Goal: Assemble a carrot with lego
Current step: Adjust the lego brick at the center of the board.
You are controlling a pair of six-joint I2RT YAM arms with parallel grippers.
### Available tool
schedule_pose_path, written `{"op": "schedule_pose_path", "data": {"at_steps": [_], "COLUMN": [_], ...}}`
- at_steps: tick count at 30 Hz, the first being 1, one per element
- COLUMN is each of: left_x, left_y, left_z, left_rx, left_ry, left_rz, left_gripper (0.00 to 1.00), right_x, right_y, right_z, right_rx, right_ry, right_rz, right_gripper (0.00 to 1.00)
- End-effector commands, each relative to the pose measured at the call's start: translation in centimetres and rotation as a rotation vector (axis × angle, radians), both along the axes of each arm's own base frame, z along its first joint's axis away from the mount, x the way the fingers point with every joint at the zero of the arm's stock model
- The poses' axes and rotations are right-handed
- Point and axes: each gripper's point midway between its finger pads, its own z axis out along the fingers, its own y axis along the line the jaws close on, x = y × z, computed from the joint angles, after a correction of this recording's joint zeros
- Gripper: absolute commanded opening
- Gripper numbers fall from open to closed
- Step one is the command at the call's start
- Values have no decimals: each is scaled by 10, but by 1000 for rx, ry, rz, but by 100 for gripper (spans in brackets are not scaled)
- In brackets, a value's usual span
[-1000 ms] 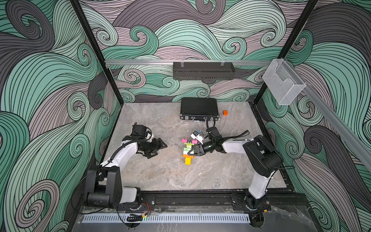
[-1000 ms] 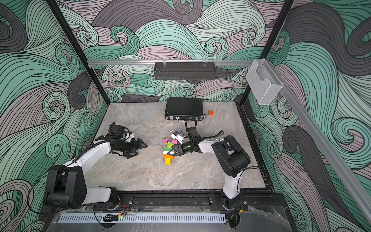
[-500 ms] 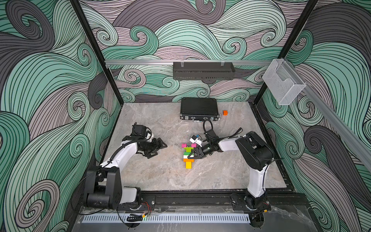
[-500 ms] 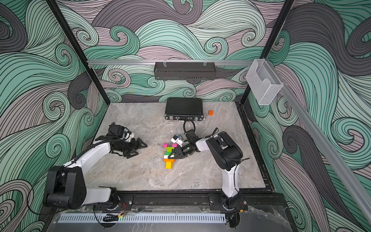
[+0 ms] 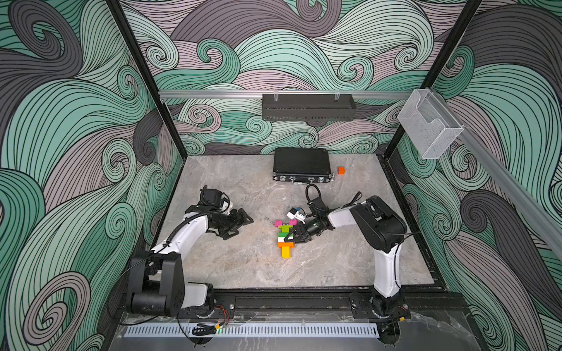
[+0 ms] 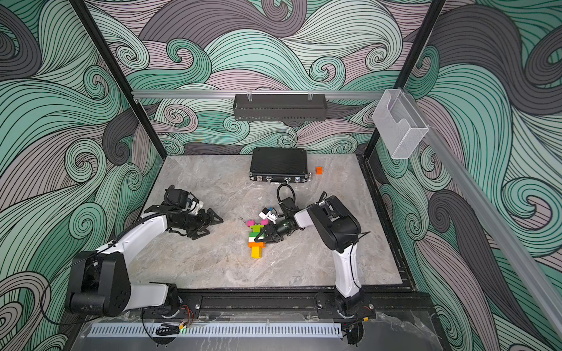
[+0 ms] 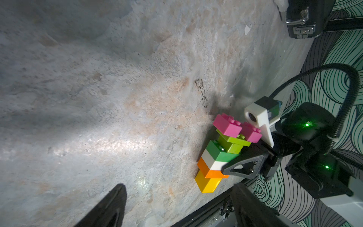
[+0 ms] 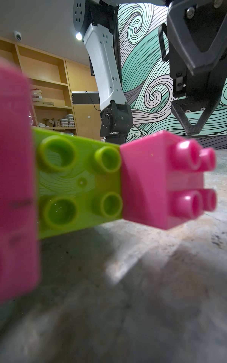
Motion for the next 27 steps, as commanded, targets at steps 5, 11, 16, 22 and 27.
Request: {"op": "schedule_pose_path", "data": {"at_steps": [5, 11, 16, 22, 27], "left_x": [6, 6, 6, 5, 5], "left_y": [-2, -2, -1, 0, 0], "left_z": [13, 14, 14, 15, 15], "left_rx": [3, 4, 7, 12, 13], "left_ry": [-52, -54, -56, -56, -57], "left_rz": [-17, -17, -17, -17, -15], "left_gripper": [85, 85, 85, 86, 86], "right_x": [-1, -1, -1, -1, 0], "right_y": [-3, -7, -10, -22, -44], "right_z": [-1, -2, -3, -8, -16], "right_rx": [-18, -53, -69, -141, -269], "right_ry": [40, 34, 40, 51, 54], "right_rz": [6, 2, -1, -18, -50], "right_gripper": [26, 54, 83, 100, 100]}}
